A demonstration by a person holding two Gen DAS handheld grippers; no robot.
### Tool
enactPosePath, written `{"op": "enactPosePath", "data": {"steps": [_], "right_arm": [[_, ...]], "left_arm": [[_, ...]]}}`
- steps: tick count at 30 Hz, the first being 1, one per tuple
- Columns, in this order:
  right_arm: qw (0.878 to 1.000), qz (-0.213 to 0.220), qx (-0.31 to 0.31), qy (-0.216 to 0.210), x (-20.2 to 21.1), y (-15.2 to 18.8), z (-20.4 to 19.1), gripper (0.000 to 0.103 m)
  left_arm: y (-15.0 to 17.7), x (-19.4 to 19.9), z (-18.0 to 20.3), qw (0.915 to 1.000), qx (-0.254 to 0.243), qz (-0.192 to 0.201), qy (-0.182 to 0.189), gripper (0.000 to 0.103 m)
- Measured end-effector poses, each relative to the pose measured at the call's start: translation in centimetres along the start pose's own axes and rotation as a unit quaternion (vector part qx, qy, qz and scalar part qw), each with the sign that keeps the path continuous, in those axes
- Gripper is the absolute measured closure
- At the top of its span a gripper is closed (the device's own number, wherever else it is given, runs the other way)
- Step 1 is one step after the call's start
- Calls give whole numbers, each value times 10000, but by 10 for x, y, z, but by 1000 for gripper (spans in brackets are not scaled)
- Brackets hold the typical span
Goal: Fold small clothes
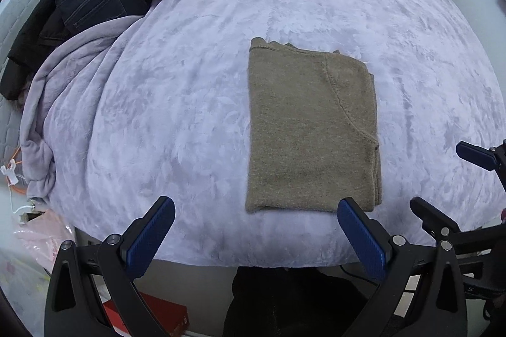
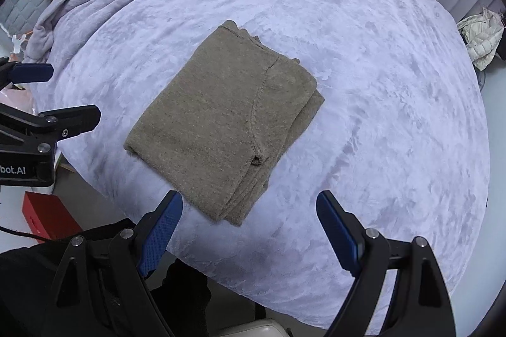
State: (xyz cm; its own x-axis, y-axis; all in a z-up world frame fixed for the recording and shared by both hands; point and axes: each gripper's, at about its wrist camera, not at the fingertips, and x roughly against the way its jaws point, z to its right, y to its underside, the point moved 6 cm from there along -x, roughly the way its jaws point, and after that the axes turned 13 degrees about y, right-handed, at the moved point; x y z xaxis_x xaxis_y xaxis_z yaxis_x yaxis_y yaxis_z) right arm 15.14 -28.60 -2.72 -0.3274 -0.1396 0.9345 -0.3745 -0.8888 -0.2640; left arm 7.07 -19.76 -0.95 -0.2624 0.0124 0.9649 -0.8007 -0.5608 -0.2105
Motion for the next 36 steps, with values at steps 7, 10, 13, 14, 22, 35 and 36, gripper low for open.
{"op": "enactPosePath", "data": {"steps": [7,10,13,14,22,35,36], "right_arm": [[9999,55,20,134,15,-9,-2,14],[9996,15,-109,256,19,-14,-1,14],[9995,-67,-161,271,20,-15,-1,14],[9993,-104,-140,333,19,-15,-1,14],[9975,-377,-162,582,15,-22,-5,14],[9954,-626,30,722,6,-38,-26,14],[9953,-644,37,721,6,-39,-28,14]], "left_arm": [[-4,18,7,9992,-354,153,83,0],[-9,19,6,9987,-408,113,281,0],[-15,16,5,9979,-454,97,461,0],[-16,14,4,9976,-469,79,507,0],[-30,4,-7,9959,-575,86,690,0],[-40,-10,-23,9948,-622,36,803,0],[-40,-11,-24,9947,-628,27,816,0]]}}
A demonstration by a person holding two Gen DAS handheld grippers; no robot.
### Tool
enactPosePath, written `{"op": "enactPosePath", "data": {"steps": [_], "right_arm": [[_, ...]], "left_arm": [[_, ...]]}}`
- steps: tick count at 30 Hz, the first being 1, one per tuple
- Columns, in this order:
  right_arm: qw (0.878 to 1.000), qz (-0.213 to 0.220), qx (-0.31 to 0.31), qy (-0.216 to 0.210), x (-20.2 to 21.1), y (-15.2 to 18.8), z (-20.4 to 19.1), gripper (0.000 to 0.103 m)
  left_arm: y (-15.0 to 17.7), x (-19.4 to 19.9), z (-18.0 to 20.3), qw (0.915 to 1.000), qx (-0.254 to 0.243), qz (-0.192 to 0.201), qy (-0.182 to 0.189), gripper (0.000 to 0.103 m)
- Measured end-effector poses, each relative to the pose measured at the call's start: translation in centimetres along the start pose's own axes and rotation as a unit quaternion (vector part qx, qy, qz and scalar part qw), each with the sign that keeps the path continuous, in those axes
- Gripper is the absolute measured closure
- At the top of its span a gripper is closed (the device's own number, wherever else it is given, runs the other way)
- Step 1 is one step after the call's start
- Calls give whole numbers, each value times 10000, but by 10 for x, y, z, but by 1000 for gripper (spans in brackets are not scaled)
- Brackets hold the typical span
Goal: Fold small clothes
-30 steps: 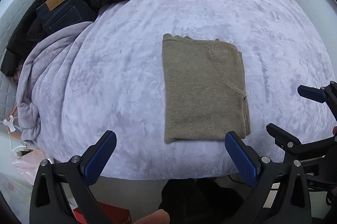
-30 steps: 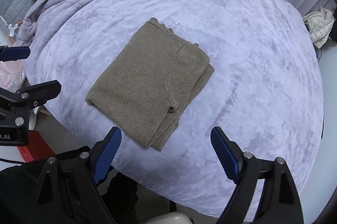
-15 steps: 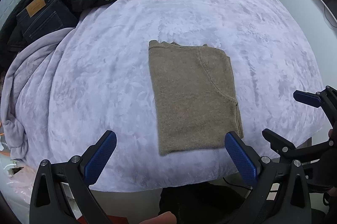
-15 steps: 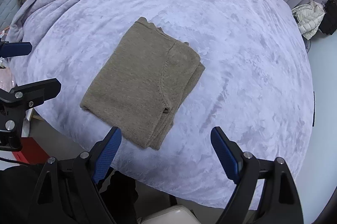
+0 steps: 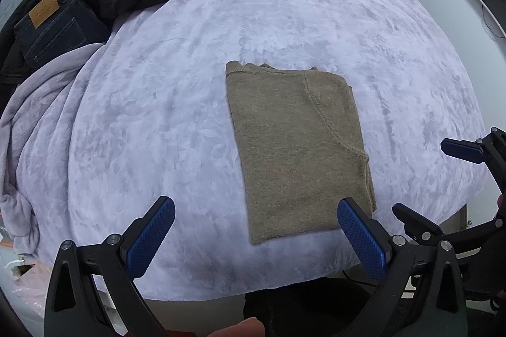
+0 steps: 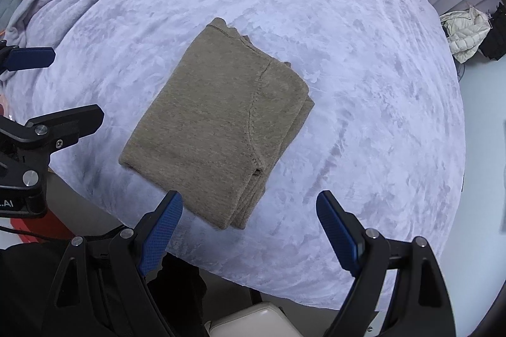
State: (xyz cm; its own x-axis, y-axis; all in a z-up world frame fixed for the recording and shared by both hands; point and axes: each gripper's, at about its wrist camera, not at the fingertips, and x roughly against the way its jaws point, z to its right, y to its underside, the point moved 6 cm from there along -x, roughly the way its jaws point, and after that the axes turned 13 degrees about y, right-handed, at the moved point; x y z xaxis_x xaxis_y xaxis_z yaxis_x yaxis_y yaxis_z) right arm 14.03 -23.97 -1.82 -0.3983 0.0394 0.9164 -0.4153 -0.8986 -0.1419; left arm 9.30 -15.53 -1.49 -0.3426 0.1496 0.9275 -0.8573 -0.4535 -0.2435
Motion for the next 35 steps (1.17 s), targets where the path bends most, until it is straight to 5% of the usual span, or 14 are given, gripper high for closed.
{"op": "enactPosePath", "data": {"steps": [35], "right_arm": [[9997,-123,-209,-8,-8,-8,5,14]], "left_arm": [[-18,-10,8,9993,-251,-131,255,0]]}}
